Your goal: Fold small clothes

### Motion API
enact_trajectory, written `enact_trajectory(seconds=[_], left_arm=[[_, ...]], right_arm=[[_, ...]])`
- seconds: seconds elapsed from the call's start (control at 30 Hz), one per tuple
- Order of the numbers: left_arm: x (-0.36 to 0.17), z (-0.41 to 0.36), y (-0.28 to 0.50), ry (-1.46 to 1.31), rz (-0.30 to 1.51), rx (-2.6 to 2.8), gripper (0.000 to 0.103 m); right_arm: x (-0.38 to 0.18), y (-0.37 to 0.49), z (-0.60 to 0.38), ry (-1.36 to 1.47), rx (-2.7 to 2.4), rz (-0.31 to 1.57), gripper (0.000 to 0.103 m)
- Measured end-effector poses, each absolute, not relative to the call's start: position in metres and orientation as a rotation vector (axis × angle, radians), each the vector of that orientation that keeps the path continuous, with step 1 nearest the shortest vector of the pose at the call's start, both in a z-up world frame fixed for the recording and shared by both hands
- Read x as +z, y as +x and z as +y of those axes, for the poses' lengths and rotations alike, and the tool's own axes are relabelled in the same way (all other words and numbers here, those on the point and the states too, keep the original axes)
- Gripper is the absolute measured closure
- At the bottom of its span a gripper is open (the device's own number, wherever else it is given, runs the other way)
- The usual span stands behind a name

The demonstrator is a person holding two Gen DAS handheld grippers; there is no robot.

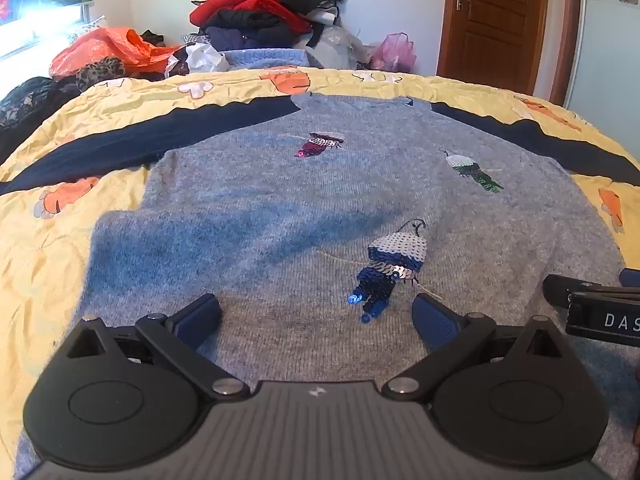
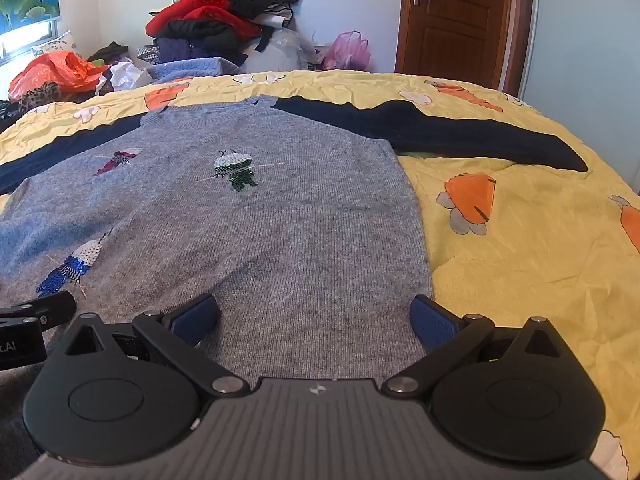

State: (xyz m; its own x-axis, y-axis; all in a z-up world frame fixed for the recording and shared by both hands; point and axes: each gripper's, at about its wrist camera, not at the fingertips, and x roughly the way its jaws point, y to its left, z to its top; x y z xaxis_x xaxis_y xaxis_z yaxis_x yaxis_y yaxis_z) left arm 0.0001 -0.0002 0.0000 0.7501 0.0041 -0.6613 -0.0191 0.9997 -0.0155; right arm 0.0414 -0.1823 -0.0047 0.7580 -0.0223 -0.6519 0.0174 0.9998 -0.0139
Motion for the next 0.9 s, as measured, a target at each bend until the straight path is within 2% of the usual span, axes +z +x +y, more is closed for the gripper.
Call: enact_trajectory(seconds=[0.9], left_arm=[[-0.0002, -0.0008, 0.0015, -0.012, 0.719, 0.02, 0.0]], right_arm=[[-0.0049, 0.0408, -0.1824, -0.006, -0.021, 0.708, 0.0]])
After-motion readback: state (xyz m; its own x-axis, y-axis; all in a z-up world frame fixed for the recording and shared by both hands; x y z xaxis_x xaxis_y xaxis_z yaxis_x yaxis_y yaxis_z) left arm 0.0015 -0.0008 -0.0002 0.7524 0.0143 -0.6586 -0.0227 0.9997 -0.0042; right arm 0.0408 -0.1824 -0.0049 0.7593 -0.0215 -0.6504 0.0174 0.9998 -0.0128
